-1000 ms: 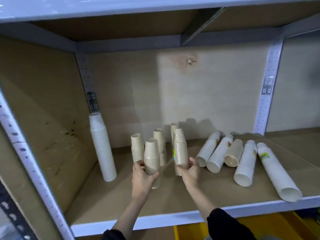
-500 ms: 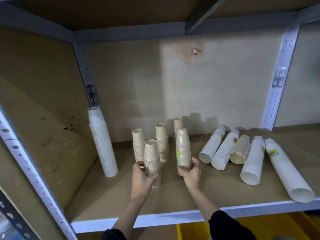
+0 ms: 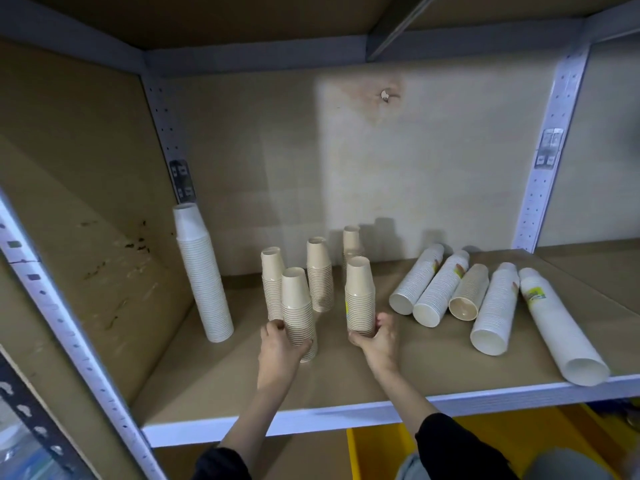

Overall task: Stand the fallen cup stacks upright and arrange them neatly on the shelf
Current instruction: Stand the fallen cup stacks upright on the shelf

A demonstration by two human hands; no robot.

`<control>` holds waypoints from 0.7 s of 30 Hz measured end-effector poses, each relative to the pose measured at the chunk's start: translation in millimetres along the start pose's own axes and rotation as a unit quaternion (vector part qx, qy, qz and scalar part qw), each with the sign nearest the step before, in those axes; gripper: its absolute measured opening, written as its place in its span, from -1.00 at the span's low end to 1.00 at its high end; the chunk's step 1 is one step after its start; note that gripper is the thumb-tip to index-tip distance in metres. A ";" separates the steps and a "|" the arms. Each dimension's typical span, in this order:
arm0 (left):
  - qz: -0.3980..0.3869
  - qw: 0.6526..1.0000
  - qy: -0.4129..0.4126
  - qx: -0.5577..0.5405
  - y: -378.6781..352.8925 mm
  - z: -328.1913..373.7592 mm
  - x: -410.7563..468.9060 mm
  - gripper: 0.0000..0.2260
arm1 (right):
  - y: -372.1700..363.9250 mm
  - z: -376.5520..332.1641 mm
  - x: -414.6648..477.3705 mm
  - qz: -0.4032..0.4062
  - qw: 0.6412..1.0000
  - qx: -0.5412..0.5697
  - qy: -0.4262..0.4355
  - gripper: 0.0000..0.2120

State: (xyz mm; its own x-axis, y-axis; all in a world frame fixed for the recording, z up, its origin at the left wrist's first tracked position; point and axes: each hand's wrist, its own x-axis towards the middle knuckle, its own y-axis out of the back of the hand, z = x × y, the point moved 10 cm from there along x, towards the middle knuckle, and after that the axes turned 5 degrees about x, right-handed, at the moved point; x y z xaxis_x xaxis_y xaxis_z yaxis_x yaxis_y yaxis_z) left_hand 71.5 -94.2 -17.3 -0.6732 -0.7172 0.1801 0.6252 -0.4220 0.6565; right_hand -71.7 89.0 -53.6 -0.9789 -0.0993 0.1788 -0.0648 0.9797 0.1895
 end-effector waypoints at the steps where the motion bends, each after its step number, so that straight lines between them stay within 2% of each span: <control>1: -0.004 1.000 0.003 0.013 -0.7 -2.0 -3.2 -0.50 | 1.3 0.5 -0.7 -0.003 1.000 -0.003 -0.001 -0.50; 7: -0.024 0.998 0.029 0.045 -10.6 -10.9 -30.1 -0.66 | 10.9 3.5 -7.0 -0.026 0.999 -0.048 -0.005 -0.52; 10: -0.042 0.996 0.033 0.078 -21.2 -10.9 -45.5 -0.64 | 18.7 1.7 -9.8 -0.032 0.997 -0.066 -0.002 -0.57; 14: -0.045 0.992 -0.028 0.113 -35.2 11.6 -58.2 -0.65 | 35.1 -6.3 -10.4 -0.035 0.995 -0.096 0.018 -0.62; 21: -0.090 0.976 -0.162 0.117 -82.8 97.4 -72.6 -0.69 | 93.3 -30.7 11.5 -0.001 0.991 -0.128 0.045 -0.71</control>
State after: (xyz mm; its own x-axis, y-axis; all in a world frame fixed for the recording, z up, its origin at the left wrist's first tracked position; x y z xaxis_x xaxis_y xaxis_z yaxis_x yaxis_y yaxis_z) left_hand 30.1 46.9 -13.4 -0.8771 -0.4144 0.2429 0.4032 -0.3602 0.8412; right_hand -83.0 173.9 -4.3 -0.9566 -0.1274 0.2621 -0.0039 0.9048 0.4257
